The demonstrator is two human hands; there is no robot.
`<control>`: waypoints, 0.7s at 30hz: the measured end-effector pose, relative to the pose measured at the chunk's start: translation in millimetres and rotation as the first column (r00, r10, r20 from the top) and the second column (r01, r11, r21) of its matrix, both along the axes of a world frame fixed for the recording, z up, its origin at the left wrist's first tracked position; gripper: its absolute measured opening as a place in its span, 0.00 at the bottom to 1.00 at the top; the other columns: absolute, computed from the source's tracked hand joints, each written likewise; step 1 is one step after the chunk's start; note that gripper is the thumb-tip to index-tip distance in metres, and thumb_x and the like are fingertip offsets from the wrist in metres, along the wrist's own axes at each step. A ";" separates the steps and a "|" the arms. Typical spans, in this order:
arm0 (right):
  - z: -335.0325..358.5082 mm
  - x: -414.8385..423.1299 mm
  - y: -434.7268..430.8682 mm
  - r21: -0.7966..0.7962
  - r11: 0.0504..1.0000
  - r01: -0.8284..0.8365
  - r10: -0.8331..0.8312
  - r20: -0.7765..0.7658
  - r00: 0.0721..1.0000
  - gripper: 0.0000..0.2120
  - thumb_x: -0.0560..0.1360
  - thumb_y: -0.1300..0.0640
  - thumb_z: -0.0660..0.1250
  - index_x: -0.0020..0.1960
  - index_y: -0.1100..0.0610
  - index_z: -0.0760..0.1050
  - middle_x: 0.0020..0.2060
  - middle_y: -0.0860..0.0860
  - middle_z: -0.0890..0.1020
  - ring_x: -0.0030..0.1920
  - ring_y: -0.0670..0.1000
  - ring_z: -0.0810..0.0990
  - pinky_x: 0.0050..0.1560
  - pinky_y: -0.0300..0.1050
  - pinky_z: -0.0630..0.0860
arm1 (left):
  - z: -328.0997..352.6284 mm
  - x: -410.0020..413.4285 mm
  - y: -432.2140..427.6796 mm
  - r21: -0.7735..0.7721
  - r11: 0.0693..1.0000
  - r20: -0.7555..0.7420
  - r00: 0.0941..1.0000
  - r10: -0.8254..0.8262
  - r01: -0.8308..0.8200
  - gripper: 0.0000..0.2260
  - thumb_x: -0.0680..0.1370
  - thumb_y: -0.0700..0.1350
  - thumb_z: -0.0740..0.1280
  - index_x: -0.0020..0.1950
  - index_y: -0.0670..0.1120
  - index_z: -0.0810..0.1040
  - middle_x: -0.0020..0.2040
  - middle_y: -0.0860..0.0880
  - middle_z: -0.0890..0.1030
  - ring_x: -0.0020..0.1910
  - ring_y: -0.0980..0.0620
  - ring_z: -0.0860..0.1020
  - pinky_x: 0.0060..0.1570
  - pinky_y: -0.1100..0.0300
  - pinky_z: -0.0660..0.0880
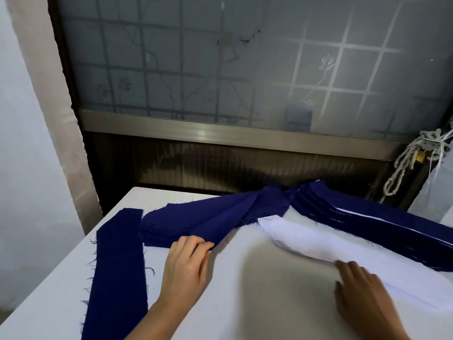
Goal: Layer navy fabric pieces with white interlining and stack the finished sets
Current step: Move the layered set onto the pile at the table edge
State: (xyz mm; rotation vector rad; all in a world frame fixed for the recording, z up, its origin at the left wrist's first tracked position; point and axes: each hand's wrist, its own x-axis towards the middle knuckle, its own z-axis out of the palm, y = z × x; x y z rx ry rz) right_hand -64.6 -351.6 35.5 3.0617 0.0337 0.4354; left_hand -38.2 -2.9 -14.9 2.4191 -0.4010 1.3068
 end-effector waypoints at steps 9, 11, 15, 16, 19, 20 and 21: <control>5.7 45.5 155.8 0.081 0.828 -0.555 0.550 0.074 0.832 0.37 0.76 0.65 0.61 0.79 0.51 0.48 0.79 0.51 0.52 0.68 0.52 0.69 0.66 0.46 0.70 | 7.8 -5.1 -6.7 0.113 0.990 0.019 0.996 -0.092 0.089 0.13 0.82 0.43 0.58 0.47 0.43 0.82 0.43 0.51 0.79 0.39 0.51 0.75 0.41 0.60 0.68; 8.0 56.0 173.0 -0.041 0.818 -0.573 0.575 0.064 0.816 0.32 0.72 0.66 0.66 0.74 0.55 0.63 0.73 0.55 0.67 0.58 0.54 0.76 0.59 0.48 0.75 | 11.2 -7.4 -7.4 0.086 0.991 0.013 0.995 -0.100 0.099 0.19 0.85 0.47 0.52 0.45 0.43 0.80 0.40 0.50 0.79 0.36 0.50 0.74 0.40 0.59 0.67; 17.8 70.0 174.7 -0.220 0.836 -0.503 0.521 0.027 0.853 0.10 0.67 0.61 0.72 0.46 0.53 0.75 0.39 0.50 0.77 0.40 0.51 0.71 0.41 0.46 0.69 | 15.1 -10.7 -6.0 -0.031 0.997 -0.020 0.997 -0.075 0.075 0.06 0.80 0.41 0.56 0.49 0.48 0.71 0.37 0.51 0.76 0.36 0.54 0.67 0.38 0.59 0.65; 20.9 73.0 169.4 -0.260 0.840 -0.476 0.494 0.009 0.869 0.08 0.69 0.60 0.71 0.45 0.53 0.74 0.37 0.50 0.74 0.40 0.52 0.68 0.41 0.47 0.65 | 15.7 -11.1 -6.0 -0.057 0.996 -0.037 0.997 -0.070 0.068 0.05 0.78 0.40 0.56 0.49 0.49 0.70 0.37 0.52 0.76 0.36 0.55 0.66 0.38 0.60 0.65; 29.3 81.9 139.0 -0.374 0.832 -0.410 0.444 0.005 0.896 0.06 0.73 0.57 0.68 0.49 0.53 0.73 0.37 0.50 0.71 0.41 0.52 0.65 0.41 0.48 0.61 | 17.3 -13.4 -5.4 -0.191 0.981 -0.106 0.993 -0.045 0.025 0.05 0.78 0.42 0.56 0.50 0.51 0.69 0.36 0.53 0.76 0.34 0.55 0.70 0.38 0.61 0.67; 33.1 82.4 125.8 -0.387 0.839 -0.383 0.431 0.043 0.901 0.09 0.69 0.57 0.73 0.46 0.54 0.75 0.35 0.50 0.73 0.40 0.52 0.68 0.39 0.48 0.64 | 17.9 -14.6 -5.4 -0.250 0.968 -0.124 0.992 -0.032 0.000 0.05 0.79 0.42 0.57 0.50 0.52 0.69 0.36 0.55 0.76 0.32 0.53 0.72 0.37 0.62 0.68; 35.2 82.7 110.7 -0.376 0.853 -0.363 0.430 0.108 0.896 0.11 0.63 0.55 0.77 0.41 0.54 0.76 0.32 0.50 0.74 0.37 0.53 0.71 0.37 0.47 0.67 | 17.6 -14.8 -5.2 -0.304 0.952 -0.146 0.989 -0.019 -0.027 0.06 0.80 0.41 0.59 0.50 0.53 0.69 0.36 0.56 0.75 0.31 0.53 0.73 0.35 0.62 0.68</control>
